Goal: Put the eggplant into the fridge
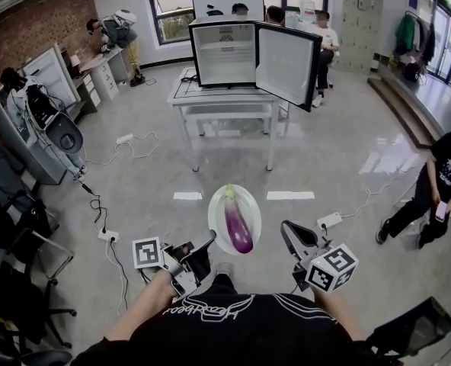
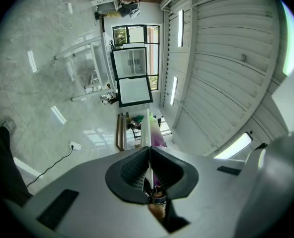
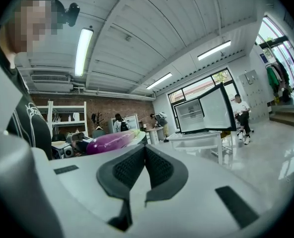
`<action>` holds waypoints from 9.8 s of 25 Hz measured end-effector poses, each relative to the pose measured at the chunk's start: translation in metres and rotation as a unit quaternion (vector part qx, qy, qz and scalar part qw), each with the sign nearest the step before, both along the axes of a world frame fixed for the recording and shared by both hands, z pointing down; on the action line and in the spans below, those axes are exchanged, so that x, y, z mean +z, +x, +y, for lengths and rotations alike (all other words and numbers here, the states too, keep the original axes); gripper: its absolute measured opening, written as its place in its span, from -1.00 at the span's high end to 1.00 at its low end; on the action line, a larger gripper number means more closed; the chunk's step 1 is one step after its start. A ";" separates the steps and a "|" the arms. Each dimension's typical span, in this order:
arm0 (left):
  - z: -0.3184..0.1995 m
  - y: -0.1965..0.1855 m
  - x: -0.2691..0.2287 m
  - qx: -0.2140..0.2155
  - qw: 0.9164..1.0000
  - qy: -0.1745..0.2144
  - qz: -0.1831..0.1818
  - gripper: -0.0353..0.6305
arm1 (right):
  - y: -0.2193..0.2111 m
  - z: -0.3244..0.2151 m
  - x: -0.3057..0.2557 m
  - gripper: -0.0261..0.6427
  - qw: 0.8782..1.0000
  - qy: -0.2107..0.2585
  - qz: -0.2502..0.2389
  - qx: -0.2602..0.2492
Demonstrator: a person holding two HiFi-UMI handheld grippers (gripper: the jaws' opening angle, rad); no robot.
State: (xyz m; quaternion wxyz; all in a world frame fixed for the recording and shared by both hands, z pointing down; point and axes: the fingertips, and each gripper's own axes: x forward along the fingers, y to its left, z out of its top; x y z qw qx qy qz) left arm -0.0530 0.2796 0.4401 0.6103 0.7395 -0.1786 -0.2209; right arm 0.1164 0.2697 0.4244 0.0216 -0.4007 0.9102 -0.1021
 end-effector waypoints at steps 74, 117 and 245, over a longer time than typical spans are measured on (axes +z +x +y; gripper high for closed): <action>-0.575 -0.101 0.013 0.003 1.000 -0.014 0.025 0.83 | -0.115 -0.558 0.034 0.90 0.996 -0.083 0.014 0.003; -0.877 -0.030 0.018 -0.031 0.999 -0.028 -0.003 0.83 | -0.047 -0.851 0.037 0.90 0.997 -0.073 0.010 -0.018; -1.148 -0.022 0.078 -0.078 0.907 0.176 -0.375 0.67 | -0.064 -0.988 0.064 0.90 0.996 -0.089 0.025 -0.019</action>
